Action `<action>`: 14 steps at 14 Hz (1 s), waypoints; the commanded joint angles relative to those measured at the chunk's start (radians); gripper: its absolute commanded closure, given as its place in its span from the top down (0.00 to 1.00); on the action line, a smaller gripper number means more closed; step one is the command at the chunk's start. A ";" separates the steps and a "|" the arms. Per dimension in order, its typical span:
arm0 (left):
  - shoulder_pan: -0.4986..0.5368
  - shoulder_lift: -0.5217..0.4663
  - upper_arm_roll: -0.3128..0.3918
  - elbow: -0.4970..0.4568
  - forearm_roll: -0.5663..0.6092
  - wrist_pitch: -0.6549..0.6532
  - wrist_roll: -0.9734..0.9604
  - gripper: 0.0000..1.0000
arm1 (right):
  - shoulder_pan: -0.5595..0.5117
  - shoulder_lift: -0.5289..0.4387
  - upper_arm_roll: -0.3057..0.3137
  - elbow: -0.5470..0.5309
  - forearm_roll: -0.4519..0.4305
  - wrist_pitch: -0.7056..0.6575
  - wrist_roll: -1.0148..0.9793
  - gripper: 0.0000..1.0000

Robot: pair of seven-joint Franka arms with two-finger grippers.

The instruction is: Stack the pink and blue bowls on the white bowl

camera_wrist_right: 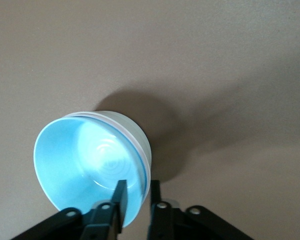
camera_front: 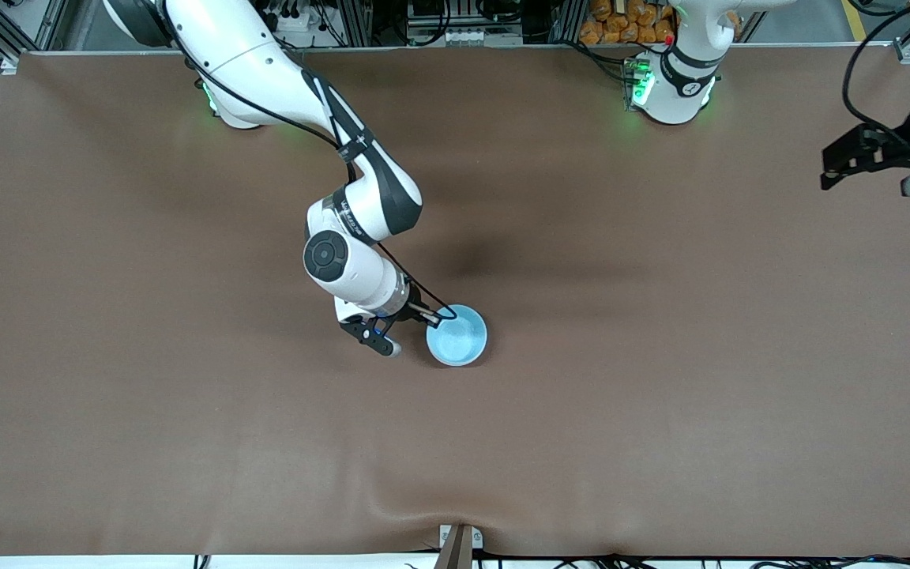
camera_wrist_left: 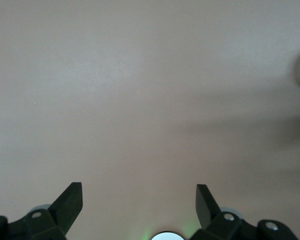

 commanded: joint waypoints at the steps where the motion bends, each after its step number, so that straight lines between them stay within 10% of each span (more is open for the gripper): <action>1: -0.002 -0.017 0.024 -0.024 -0.019 0.027 0.016 1.00 | -0.006 -0.005 -0.001 0.018 0.012 -0.006 -0.016 1.00; 14: -0.002 -0.017 0.038 -0.038 -0.056 0.013 -0.005 1.00 | -0.511 -0.359 -0.007 -0.127 -0.092 -0.450 -0.626 1.00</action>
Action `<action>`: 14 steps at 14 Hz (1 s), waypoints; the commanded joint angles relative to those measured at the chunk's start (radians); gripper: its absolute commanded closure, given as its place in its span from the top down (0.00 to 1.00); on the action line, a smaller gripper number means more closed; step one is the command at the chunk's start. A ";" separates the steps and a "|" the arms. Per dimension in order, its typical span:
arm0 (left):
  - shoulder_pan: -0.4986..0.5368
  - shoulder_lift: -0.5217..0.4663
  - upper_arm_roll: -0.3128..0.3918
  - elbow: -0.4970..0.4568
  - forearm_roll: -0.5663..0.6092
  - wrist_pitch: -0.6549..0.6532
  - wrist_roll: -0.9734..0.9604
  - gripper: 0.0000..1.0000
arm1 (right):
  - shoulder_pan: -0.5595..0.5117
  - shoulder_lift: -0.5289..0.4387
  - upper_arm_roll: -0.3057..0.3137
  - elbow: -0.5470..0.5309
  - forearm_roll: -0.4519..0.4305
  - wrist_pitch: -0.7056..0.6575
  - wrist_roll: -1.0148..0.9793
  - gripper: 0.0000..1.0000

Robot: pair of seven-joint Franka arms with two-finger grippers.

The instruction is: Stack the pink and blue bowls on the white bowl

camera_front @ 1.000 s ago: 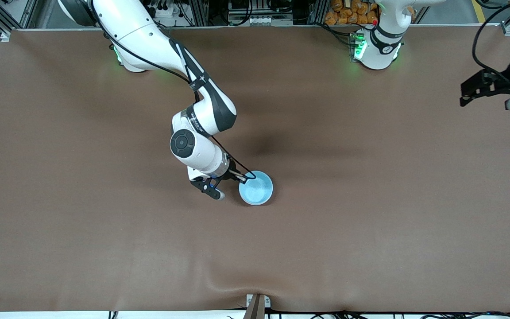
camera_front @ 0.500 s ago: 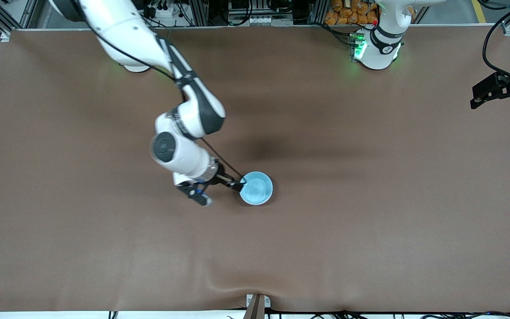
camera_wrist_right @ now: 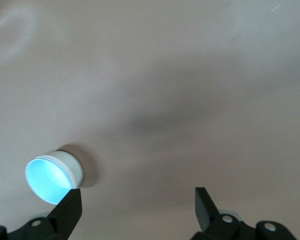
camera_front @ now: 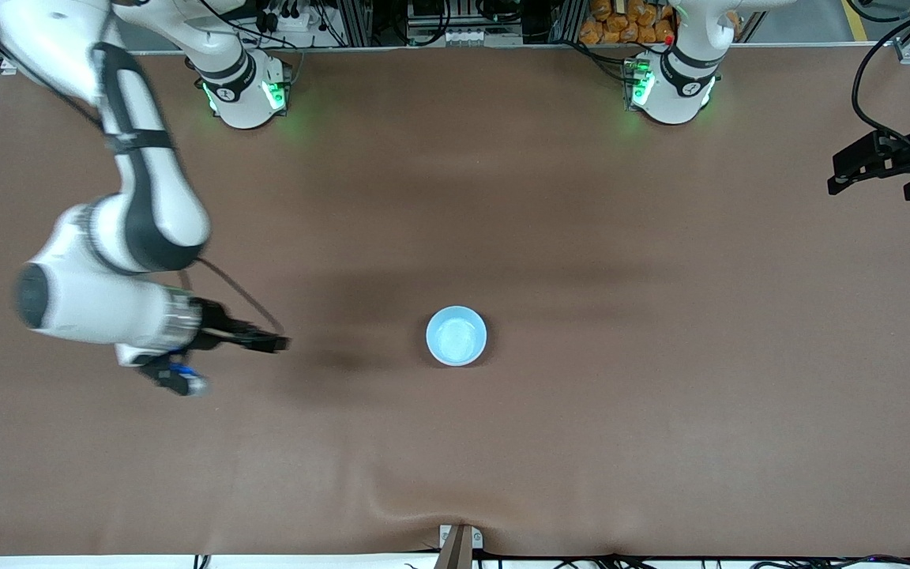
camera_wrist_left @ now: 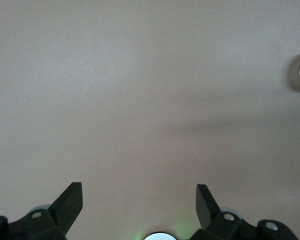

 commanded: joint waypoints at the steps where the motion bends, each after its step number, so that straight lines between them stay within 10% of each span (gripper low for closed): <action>1: -0.004 -0.015 0.005 -0.015 -0.004 0.004 -0.030 1.00 | -0.076 -0.138 0.027 -0.128 -0.126 0.008 -0.062 1.00; 14: -0.002 0.002 -0.008 -0.005 0.004 0.004 -0.086 1.00 | -0.205 -0.453 0.059 -0.057 -0.474 -0.349 -0.303 1.00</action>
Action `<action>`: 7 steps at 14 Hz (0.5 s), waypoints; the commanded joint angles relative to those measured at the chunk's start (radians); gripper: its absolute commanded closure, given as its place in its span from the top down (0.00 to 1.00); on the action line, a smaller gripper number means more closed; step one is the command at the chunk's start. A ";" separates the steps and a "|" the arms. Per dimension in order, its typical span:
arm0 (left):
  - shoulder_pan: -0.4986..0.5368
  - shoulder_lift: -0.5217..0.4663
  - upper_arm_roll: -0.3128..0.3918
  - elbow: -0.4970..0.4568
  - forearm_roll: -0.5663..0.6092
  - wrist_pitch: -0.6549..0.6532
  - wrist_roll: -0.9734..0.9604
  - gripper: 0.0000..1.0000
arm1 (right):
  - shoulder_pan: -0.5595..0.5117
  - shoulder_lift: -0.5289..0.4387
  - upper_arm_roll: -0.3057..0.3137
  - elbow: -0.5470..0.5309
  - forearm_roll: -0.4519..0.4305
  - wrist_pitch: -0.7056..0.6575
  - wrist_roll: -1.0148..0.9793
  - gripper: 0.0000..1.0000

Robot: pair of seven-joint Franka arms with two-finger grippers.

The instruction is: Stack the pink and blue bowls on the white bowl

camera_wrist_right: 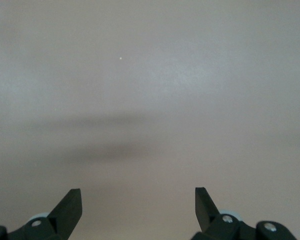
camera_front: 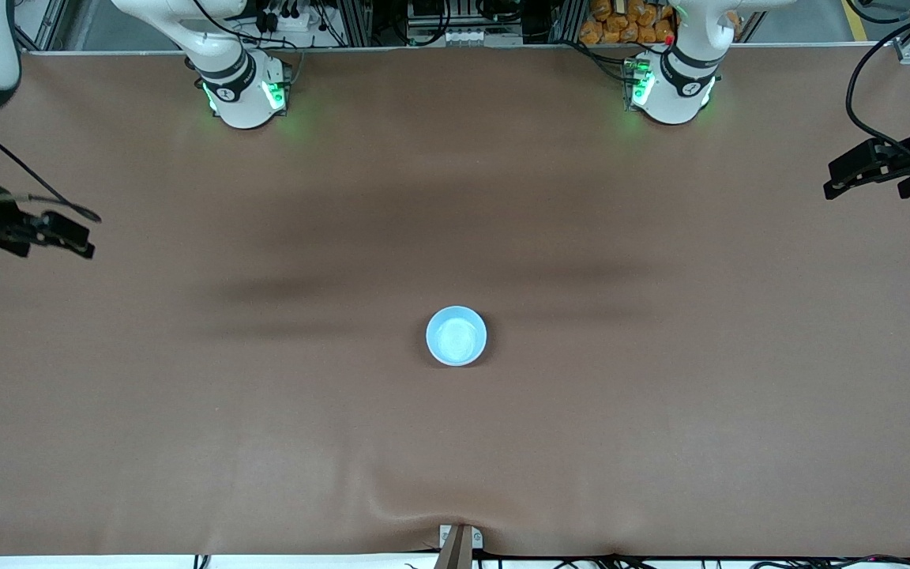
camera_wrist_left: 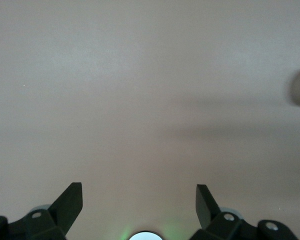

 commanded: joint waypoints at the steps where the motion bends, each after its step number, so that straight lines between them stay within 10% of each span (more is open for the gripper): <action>1: -0.001 0.002 -0.002 0.002 0.004 0.005 0.031 1.00 | -0.022 -0.018 0.026 0.031 -0.032 -0.069 -0.001 1.00; 7: 0.005 0.005 -0.002 0.004 -0.010 0.005 0.039 1.00 | -0.024 -0.028 0.028 0.037 -0.029 -0.088 0.002 1.00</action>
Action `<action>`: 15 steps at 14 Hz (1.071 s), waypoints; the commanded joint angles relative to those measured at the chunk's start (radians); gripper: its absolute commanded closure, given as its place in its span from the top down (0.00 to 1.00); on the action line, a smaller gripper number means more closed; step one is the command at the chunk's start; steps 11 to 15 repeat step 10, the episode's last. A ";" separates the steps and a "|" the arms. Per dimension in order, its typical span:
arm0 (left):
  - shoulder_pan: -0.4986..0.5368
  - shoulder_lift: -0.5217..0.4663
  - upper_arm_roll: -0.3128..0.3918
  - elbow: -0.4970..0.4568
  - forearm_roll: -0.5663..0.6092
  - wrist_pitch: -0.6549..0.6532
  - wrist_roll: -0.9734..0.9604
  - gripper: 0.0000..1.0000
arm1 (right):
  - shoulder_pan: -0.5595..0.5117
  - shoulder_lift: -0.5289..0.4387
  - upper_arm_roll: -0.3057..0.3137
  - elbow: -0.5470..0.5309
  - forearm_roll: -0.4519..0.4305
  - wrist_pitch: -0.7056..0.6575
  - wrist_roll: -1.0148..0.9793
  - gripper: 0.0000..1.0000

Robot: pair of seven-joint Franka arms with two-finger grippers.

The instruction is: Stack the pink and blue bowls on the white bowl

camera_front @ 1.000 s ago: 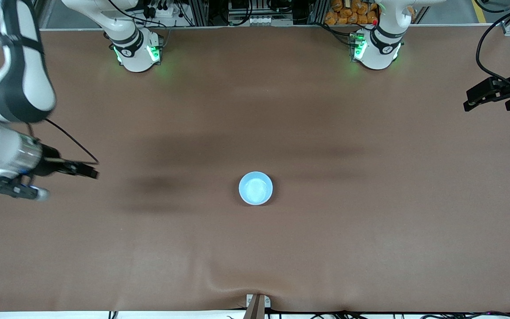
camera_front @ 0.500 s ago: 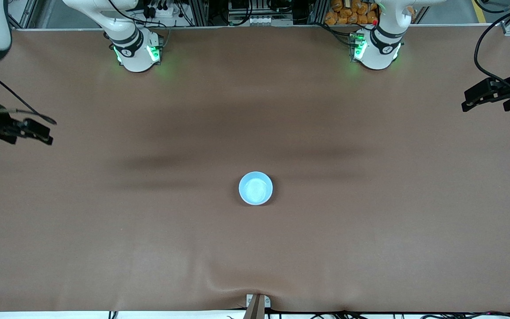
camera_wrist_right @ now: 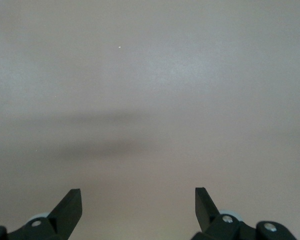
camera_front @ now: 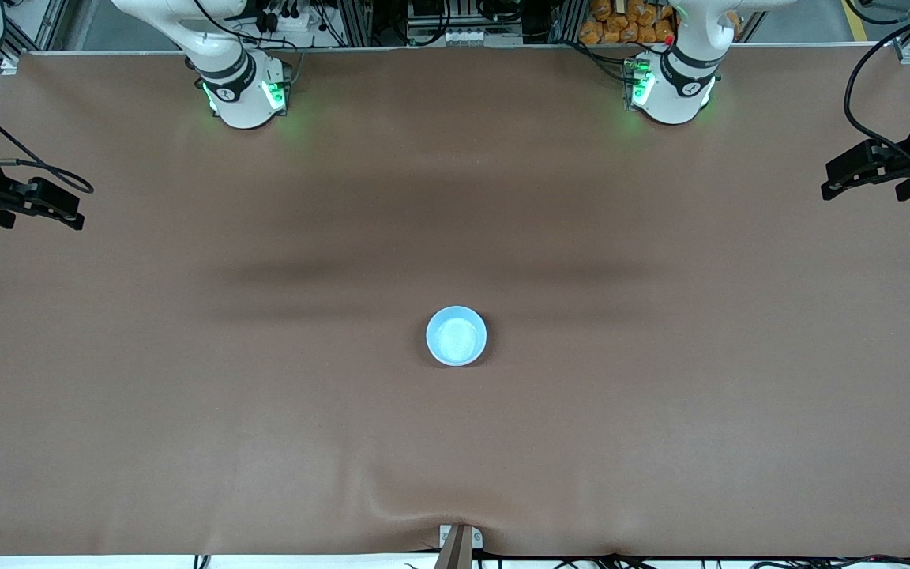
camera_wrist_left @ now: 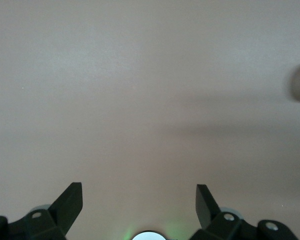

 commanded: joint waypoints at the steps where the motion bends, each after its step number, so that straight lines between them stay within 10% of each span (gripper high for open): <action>1: 0.003 0.002 -0.001 0.002 -0.012 0.005 0.018 1.00 | -0.022 -0.008 0.020 0.018 -0.019 -0.027 0.003 1.00; 15: 0.002 0.009 -0.001 0.004 -0.012 0.003 0.018 1.00 | -0.024 -0.004 0.022 0.047 -0.009 -0.049 0.009 1.00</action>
